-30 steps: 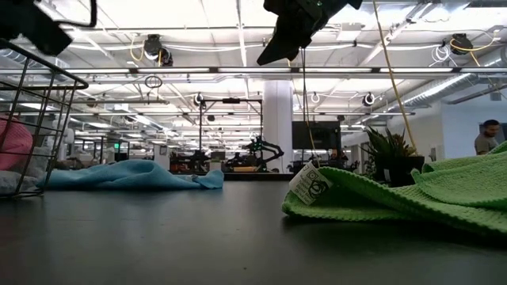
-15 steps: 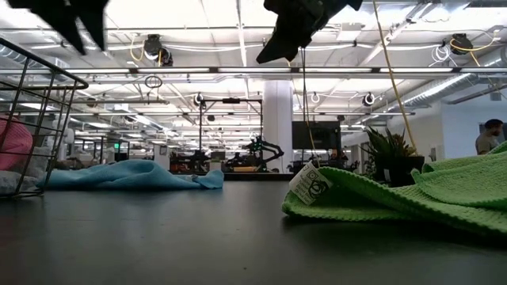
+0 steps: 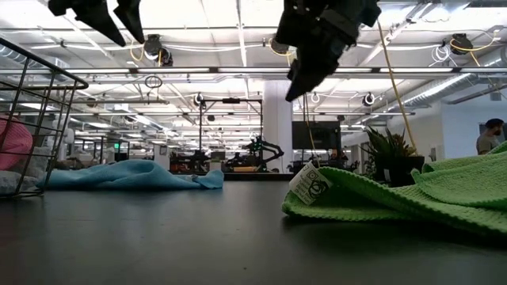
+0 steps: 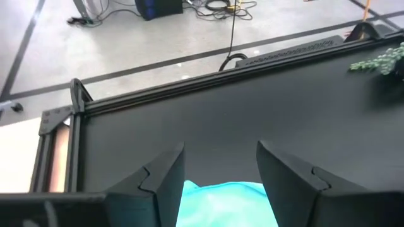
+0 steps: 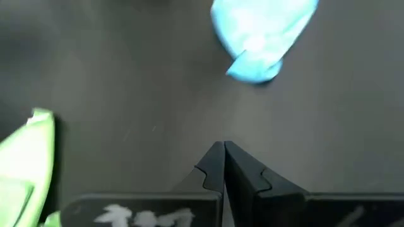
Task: Fold microfiber towels
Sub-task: Fold the green microfiber cloth
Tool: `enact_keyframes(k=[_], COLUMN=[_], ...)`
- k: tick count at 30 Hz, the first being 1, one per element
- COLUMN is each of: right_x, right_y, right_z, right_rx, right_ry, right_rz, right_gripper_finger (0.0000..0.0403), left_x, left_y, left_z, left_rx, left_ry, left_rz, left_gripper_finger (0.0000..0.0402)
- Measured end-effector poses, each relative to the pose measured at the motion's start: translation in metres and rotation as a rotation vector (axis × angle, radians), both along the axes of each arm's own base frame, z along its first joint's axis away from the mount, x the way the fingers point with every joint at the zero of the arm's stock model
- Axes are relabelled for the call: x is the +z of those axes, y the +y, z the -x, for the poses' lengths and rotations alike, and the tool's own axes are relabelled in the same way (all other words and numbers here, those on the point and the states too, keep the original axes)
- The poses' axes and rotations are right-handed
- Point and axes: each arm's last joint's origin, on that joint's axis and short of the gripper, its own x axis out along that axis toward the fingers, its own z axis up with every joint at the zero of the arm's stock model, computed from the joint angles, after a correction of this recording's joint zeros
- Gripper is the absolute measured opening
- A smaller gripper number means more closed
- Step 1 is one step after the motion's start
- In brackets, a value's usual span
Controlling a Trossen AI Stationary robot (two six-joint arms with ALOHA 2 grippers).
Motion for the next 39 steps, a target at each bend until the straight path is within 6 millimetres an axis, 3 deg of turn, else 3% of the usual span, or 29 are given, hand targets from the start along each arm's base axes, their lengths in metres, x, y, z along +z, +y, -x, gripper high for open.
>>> enact_keyframes(k=[5, 10, 18, 28, 35, 39], right_x=[-0.019, -0.029, -0.031, -0.033, -0.033, -0.03], right_y=[0.014, 0.029, 0.04, 0.047, 0.049, 0.051], right_z=[0.007, 0.023, 0.037, 0.062, 0.067, 0.067], right_rx=[-0.001, 0.029, 0.029, -0.023, -0.074, -0.094], right_ry=[0.075, 0.274, 0.439, 0.72, 0.779, 0.778], right_rz=[-0.04, -0.101, -0.276, -0.291, -0.301, -0.309], right_gripper_finger=[0.0, 0.0, 0.0, 0.0013, 0.002, 0.0021], left_x=[0.0, 0.001, 0.005, 0.011, -0.003, -0.026], left_y=[0.008, 0.017, 0.035, 0.054, 0.057, 0.057], left_z=[-0.005, -0.014, -0.034, -0.055, -0.11, -0.143], left_rx=[-0.017, -0.051, -0.137, -0.287, -0.588, -0.695], left_ry=[0.039, 0.064, 0.096, 0.027, -0.06, -0.056], left_rz=[-0.021, -0.036, -0.083, 0.032, 0.051, 0.039], left_gripper_finger=[0.0198, 0.0198, 0.0198, 0.0198, 0.0198, 0.0198])
